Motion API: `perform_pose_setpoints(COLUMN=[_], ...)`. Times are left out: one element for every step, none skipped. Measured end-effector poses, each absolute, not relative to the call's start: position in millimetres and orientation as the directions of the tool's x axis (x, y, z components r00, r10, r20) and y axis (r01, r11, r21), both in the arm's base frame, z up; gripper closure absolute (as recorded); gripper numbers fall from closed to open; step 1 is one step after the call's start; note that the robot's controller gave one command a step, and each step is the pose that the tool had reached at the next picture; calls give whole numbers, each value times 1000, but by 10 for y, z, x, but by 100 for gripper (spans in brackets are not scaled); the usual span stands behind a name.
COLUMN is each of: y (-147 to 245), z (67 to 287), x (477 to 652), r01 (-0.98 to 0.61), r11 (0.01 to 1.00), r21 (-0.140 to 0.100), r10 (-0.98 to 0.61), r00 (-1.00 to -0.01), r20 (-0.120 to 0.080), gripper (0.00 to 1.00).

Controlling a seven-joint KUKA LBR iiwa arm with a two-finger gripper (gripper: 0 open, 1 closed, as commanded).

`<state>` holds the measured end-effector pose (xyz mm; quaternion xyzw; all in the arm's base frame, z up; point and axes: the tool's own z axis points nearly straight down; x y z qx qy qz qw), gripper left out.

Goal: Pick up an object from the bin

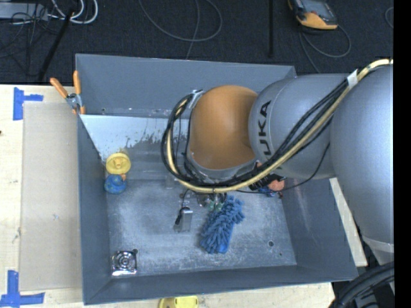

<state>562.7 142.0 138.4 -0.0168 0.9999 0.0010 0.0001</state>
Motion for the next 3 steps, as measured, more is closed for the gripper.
perform_pose_setpoints(y=[1182, 1172, 926], z=[1366, 1371, 1624], x=[5727, 5693, 5678], r01=[-24, -20, 36], r11=[1000, 1000, 999], r21=[-1, 0, 0], r10=[-24, -20, 36], r00=[-1000, -1000, -999], r20=[-2, 2, 1], gripper=[0, 0, 0])
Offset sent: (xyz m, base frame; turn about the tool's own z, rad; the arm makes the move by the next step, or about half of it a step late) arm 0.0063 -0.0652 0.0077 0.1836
